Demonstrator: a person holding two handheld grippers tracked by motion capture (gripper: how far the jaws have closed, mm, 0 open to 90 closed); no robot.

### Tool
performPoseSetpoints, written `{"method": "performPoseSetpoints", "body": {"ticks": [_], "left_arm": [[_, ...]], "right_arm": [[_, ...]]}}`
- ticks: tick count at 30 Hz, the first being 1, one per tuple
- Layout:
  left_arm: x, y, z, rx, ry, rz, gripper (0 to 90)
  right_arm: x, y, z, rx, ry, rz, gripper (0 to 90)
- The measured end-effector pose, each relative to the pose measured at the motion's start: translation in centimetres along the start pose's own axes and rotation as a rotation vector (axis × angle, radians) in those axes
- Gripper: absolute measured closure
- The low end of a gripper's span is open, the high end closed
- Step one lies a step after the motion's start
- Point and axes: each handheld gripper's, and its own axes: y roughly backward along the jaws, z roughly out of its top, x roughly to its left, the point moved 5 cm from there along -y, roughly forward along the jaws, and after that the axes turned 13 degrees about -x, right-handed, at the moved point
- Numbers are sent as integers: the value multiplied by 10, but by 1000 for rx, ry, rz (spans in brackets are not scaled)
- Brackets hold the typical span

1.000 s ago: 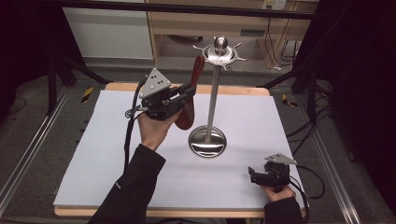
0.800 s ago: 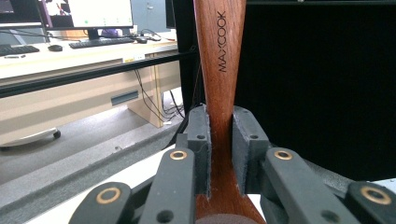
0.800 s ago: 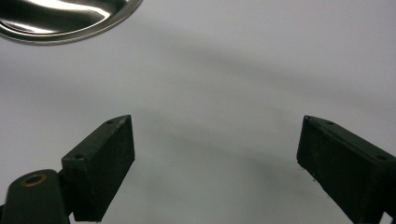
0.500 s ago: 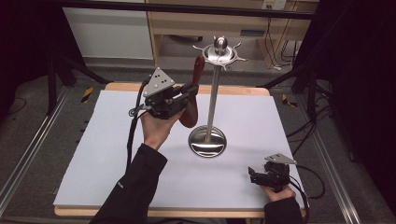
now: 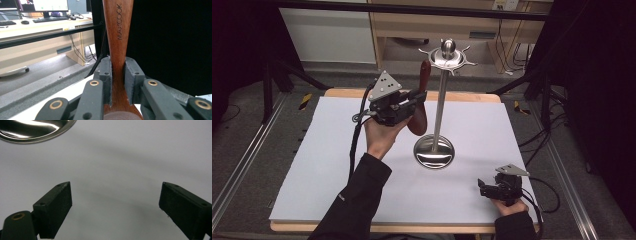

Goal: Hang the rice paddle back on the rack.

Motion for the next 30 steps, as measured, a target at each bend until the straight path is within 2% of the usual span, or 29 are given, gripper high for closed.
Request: {"method": "performPoseSetpoints", "body": {"ticks": [8,15,25,26,30], "left_arm": [[3,4,-3,14,16,5,726],[8,12,-8,22,15,-2,706],[17,40,-29,54,11,10,629],[18,42,-32,53,0,10,614],[19,53,-45,73,15,16,579]], "right_arm": [[0,0,0,0,-2,-1,116],[-1,1,0,-2,1,-3,116],[-1,1,0,-4,-12,-7,116],[-2,1,0,-2,-11,-7,115],[-2,1,0,-2,-7,-8,115]]}}
